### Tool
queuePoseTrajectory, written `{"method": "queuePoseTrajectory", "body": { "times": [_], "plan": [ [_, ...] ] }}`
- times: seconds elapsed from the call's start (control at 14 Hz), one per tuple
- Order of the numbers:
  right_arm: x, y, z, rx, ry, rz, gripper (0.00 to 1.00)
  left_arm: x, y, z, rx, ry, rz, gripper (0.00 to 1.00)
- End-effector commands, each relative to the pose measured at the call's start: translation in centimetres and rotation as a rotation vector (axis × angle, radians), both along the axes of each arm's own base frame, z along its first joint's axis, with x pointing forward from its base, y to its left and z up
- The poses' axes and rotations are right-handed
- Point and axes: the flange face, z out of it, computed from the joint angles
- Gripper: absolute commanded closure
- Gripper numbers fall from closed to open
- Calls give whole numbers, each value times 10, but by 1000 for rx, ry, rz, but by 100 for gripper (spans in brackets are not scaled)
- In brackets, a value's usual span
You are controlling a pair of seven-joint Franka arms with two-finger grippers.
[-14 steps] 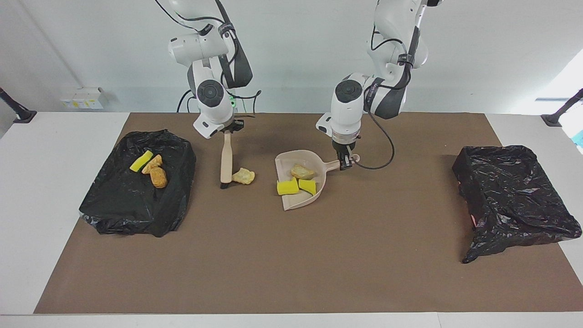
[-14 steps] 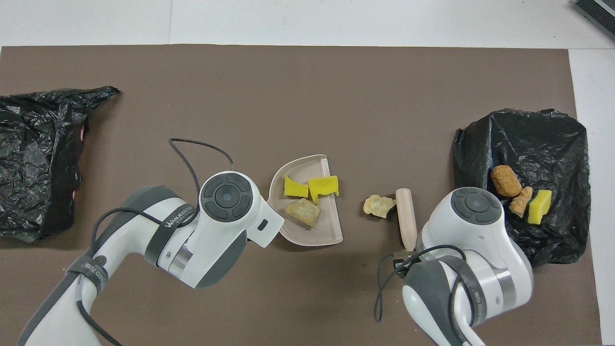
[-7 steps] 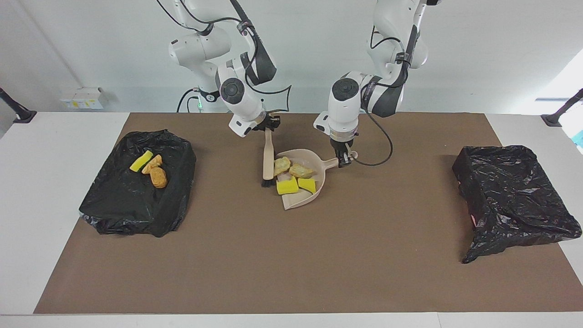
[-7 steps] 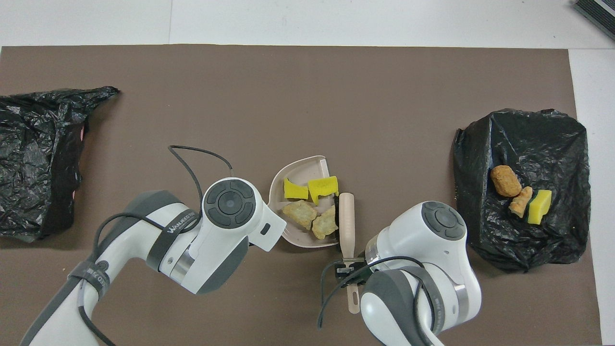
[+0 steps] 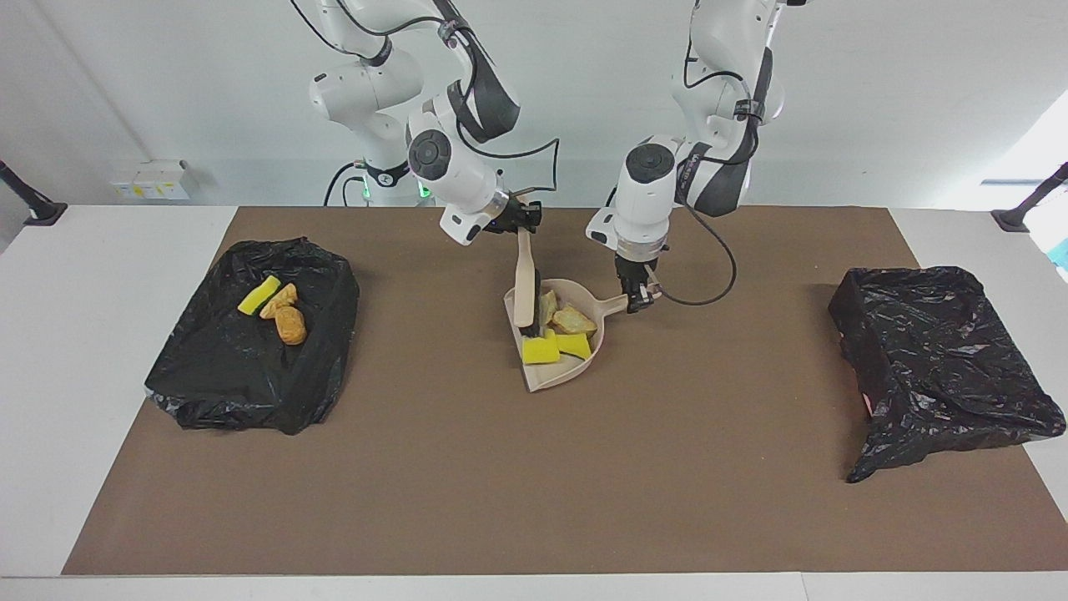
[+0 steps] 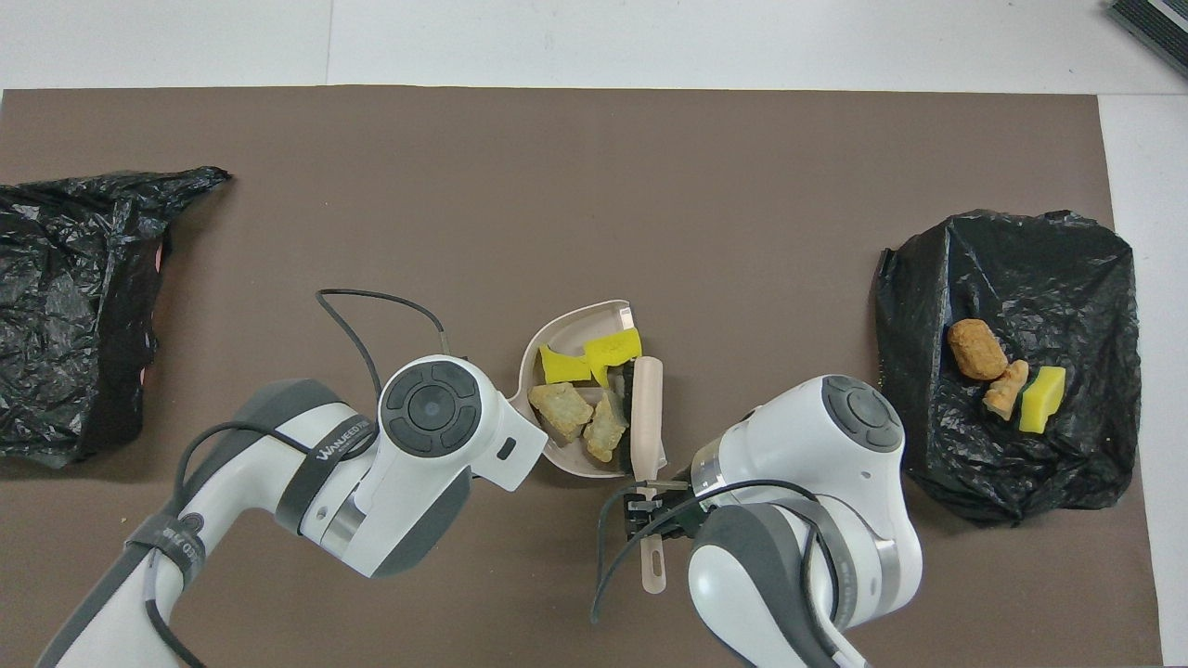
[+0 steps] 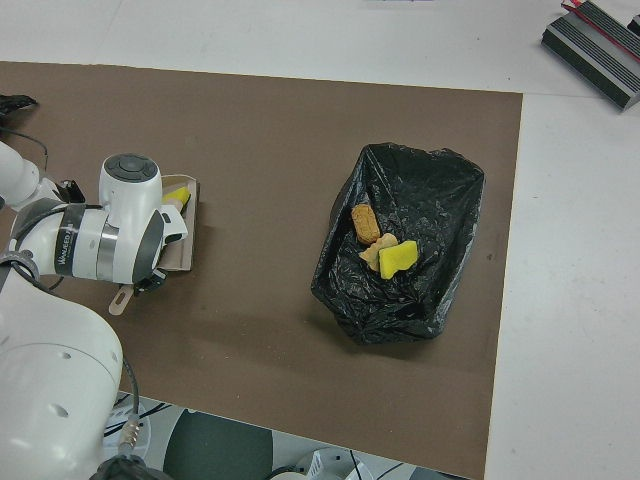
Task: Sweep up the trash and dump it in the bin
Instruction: 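Sweep the yellow scraps into the dustpan with the right gripper, then carry the dustpan to the black bag with the left gripper while the right gripper withdraws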
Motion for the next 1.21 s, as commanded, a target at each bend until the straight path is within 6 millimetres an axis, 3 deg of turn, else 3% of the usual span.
{"method": "queuePoseTrajectory", "body": {
  "times": [0.0, 0.21, 0.43, 0.57, 0.64, 0.86, 1.14],
  "plan": [
    [3, -17, 42, -80, -33, 63, 100, 27, 17, 5, -44, -4, 3, 100],
    [-1, -15, 64, -222, -86, 150, 100, 51, 38, 21, -70, -5, 7, 100],
    [-43, -1, 62, -299, -96, 78, 100, 80, 64, 51, -86, 13, 12, 100],
    [-66, -4, 52, -296, -76, 46, 100, 109, 84, 68, -70, 80, -12, 100],
    [-81, 5, 45, -294, -62, 55, 100, 122, 88, 80, -69, 91, -25, 100],
    [-100, 28, 20, -306, -62, -30, 100, 142, 129, 99, -74, 69, 1, 100],
    [-115, 47, -13, -296, -104, -44, 100, 160, 207, 154, -74, 86, -43, 100]
  ]
}}
